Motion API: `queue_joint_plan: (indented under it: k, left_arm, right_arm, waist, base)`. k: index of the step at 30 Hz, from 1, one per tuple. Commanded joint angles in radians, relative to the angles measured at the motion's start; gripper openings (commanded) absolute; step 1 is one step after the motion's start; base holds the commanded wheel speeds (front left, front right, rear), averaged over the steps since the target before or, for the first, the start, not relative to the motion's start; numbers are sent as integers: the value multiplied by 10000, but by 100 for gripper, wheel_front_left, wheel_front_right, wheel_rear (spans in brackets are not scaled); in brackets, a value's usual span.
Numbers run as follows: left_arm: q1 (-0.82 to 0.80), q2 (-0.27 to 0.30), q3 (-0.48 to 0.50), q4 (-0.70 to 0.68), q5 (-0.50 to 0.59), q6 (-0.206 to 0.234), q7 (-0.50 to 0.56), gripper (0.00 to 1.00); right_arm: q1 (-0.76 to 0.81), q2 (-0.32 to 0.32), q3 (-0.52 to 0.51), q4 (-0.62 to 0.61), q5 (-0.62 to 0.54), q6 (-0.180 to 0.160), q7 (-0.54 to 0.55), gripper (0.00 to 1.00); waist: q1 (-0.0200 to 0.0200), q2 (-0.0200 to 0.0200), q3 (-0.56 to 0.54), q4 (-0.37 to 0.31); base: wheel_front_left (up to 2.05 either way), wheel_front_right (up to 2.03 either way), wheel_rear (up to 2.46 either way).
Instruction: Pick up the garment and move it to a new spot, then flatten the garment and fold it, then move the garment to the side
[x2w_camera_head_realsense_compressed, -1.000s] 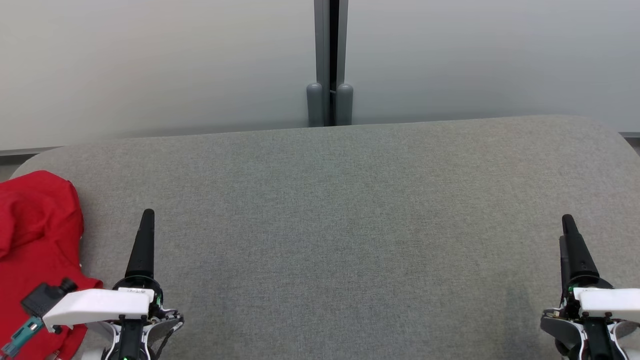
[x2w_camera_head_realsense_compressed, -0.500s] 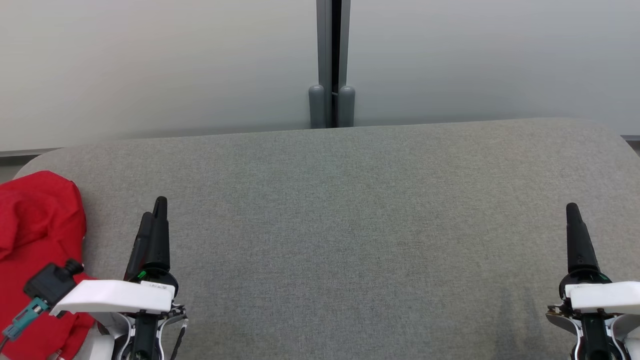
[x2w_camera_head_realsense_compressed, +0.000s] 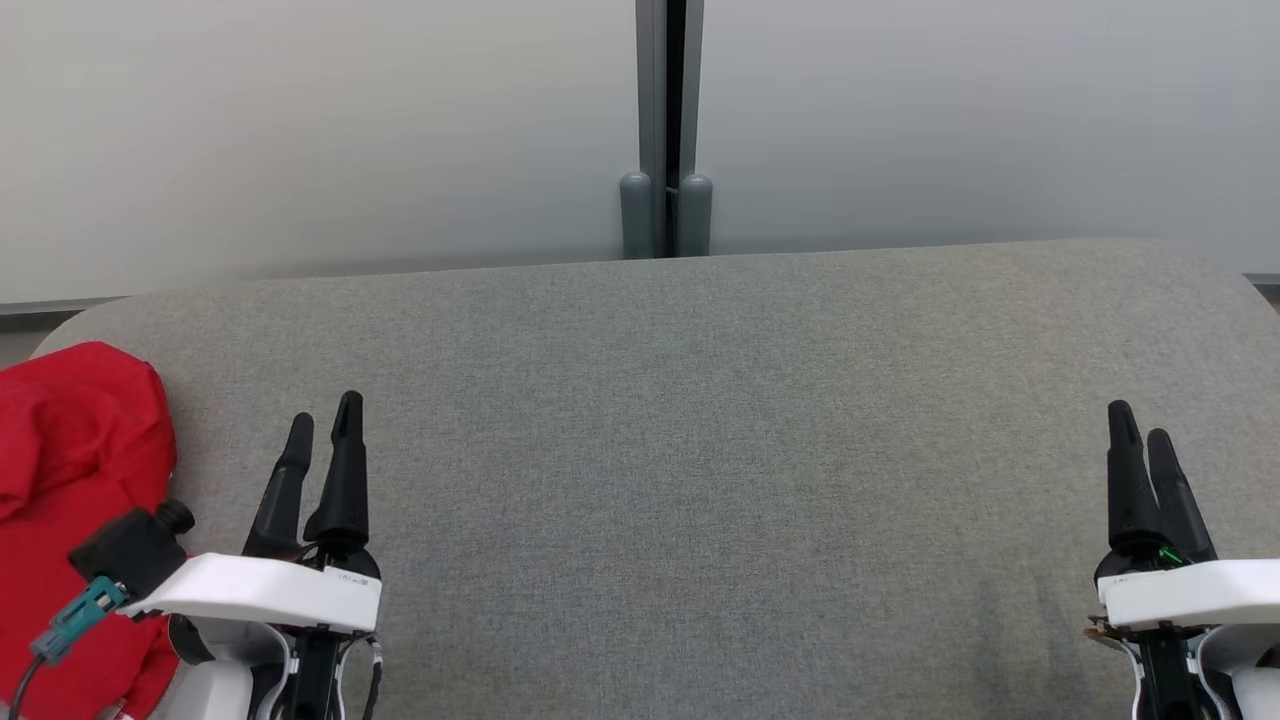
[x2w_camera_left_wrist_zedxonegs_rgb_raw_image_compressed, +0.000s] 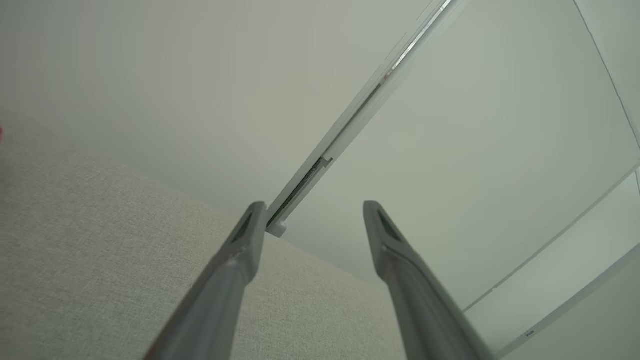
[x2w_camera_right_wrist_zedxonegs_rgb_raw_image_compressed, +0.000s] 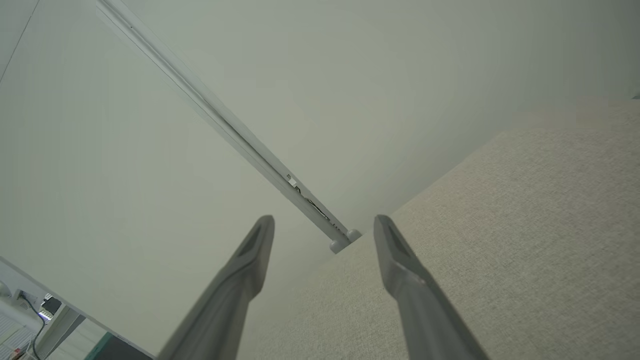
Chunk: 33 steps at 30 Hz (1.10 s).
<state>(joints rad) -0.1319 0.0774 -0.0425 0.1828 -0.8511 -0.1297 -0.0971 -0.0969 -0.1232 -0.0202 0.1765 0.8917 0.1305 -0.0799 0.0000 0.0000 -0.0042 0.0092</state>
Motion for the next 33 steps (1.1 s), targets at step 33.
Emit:
queue_joint_plan:
  k: [33]
  left_arm:
    - [-153,89,-302,786,4048,115,-929,100]
  right_arm:
    - [166,-343,467,116,-4296,2,-203,100]
  waist:
    - [0,0,-81,67]
  base:
    - [0,0,0]
